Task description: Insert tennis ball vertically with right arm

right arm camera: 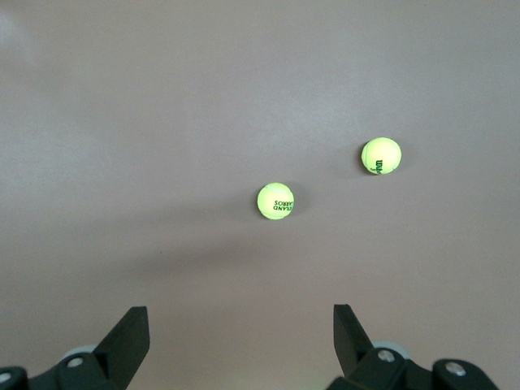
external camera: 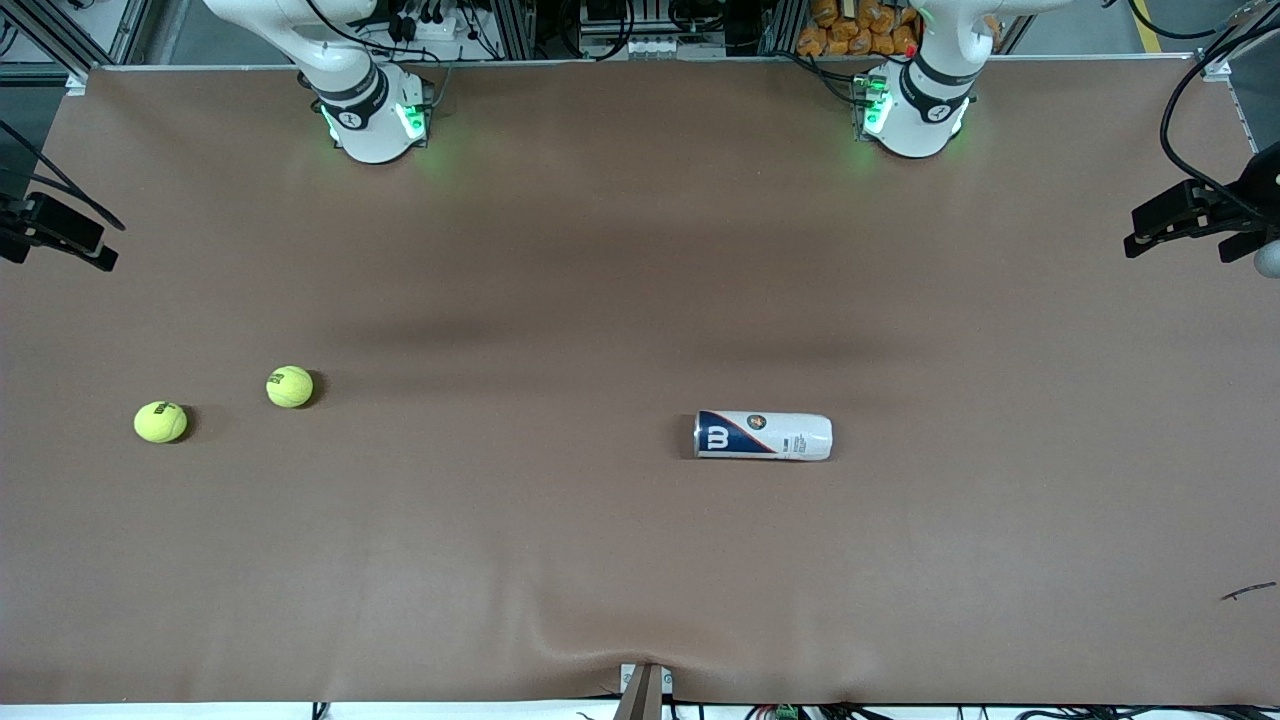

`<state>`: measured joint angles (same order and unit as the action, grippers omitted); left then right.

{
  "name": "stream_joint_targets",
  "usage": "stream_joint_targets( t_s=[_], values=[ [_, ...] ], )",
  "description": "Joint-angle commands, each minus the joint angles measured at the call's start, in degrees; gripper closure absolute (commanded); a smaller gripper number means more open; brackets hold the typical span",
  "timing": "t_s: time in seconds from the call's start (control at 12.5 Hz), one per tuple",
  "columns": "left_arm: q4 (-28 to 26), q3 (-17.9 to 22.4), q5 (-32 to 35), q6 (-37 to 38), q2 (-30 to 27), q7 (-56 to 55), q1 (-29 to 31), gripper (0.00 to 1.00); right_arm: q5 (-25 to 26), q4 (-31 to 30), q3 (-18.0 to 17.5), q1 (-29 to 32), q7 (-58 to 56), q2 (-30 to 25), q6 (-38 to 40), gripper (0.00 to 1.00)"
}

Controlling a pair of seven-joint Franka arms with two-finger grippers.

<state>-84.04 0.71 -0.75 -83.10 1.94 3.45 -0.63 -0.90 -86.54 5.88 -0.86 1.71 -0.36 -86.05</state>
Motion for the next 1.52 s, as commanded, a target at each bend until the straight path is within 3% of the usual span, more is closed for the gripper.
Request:
stream_joint_targets(
  t_s=[0.0, 0.48, 1.44],
  values=[
    [0.2, 0.0, -0.5, -0.3, 0.1, -0.6, 0.0, 0.0, 1.2, 0.6, 0.2, -0.5, 0.2, -0.3, 0.9, 0.0],
    [0.1, 0.0, -0.6, -0.2, 0.1, -0.8, 0.2, 0.0, 1.2, 0.6, 0.6, 1.6, -5.1, -0.3, 2.2, 0.0],
    [0.2, 0.0, -0.3, -0.5, 1.8, -0.3, 0.5, 0.0, 1.3, 0.6, 0.6, 2.5, -4.8, -0.3, 1.6, 0.0]
  ],
)
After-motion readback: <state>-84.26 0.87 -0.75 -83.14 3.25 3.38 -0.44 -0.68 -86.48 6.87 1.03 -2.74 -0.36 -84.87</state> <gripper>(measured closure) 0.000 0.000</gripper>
